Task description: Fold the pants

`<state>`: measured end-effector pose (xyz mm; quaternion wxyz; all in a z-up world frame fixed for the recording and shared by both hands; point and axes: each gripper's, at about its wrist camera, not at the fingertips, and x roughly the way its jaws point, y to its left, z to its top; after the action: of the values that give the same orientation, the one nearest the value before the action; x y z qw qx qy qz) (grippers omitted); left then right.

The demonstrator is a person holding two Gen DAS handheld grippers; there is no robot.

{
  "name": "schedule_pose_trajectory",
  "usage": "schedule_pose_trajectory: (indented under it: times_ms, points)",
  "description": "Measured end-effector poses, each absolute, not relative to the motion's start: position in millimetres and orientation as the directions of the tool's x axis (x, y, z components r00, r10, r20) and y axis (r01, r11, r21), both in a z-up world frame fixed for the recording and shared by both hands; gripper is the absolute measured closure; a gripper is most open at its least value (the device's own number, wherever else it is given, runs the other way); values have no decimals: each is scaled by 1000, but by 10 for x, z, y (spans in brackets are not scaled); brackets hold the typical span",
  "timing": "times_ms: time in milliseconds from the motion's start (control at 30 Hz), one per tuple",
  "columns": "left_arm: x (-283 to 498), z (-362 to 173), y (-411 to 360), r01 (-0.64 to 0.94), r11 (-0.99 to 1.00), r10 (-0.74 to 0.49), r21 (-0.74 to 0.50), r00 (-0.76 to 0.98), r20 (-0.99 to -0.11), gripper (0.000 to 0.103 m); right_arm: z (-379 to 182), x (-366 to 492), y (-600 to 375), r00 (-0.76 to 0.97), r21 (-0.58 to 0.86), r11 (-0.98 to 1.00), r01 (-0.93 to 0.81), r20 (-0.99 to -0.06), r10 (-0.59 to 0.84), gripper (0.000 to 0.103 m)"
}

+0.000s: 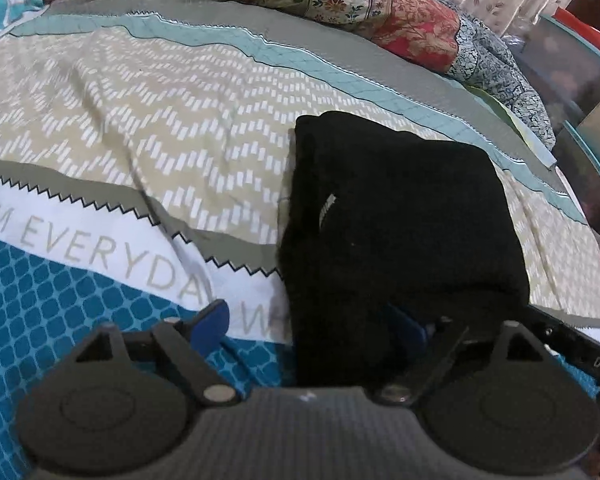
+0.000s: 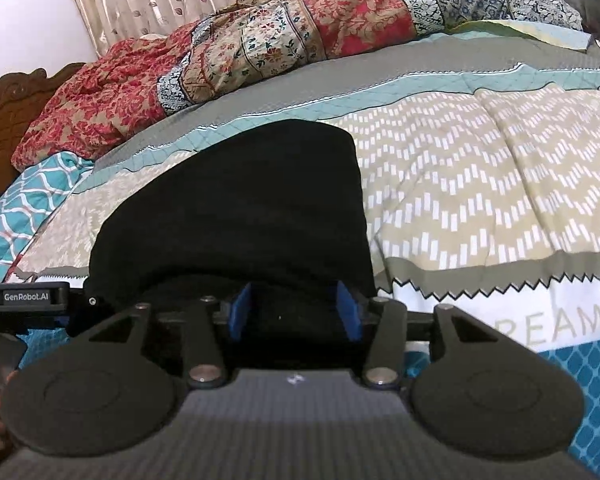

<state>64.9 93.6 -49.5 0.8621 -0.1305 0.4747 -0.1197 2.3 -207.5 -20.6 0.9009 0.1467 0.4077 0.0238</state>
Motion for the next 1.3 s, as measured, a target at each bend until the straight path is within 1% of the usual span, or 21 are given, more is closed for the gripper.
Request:
schedule_pose_trajectory:
  times_ms: [67, 167, 267, 367, 467, 600, 700, 767, 833, 1033, 1100, 1300]
  points:
    - [659, -488, 932, 75, 939, -325, -336, 518, -791, 14, -188, 24, -2065, 665, 274, 958, 79, -731, 154, 52]
    - [639, -415, 950, 70, 937, -327, -342, 519, -789, 15, -117, -24, -2094, 679, 281, 955, 96, -720, 144, 47]
    - [543, -279, 986, 96, 936, -335, -340, 547, -768, 15, -30, -135, -2173, 715, 295, 950, 107, -687, 133, 47]
    - [421, -195, 1060, 109, 937, -331, -332, 579, -745, 15, -17, -230, -2337, 729, 315, 938, 142, -675, 116, 46]
    - [320, -200, 1188, 94, 932, -335, -350, 591, -734, 14, -78, -293, -2536, 716, 349, 914, 208, -691, 100, 46]
    - [252, -298, 1301, 63, 934, -319, -352, 588, -744, 13, -216, -347, -2714, 676, 395, 873, 285, -729, 108, 46]
    - [255, -384, 1341, 40, 928, -324, -371, 578, -749, 8, -390, -368, -2800, 627, 430, 823, 371, -770, 119, 45]
    - [261, -433, 1344, 25, 927, -319, -374, 576, -753, 5, -436, -409, -2833, 643, 471, 789, 395, -755, 130, 45]
    - [272, -481, 1333, 18, 931, -310, -365, 565, -765, 4, -437, -410, -2818, 646, 474, 787, 395, -753, 129, 44]
    - [257, -530, 1250, 39, 950, -277, -309, 562, -779, 1, -446, -444, -2658, 663, 438, 820, 368, -742, 98, 36]
    - [256, -539, 1246, 39, 951, -274, -306, 562, -781, 1, -454, -413, -2673, 665, 421, 835, 354, -742, 92, 32]
    - [269, -559, 1271, 37, 948, -282, -316, 559, -779, 0, -466, -386, -2641, 668, 403, 851, 336, -739, 87, 26]
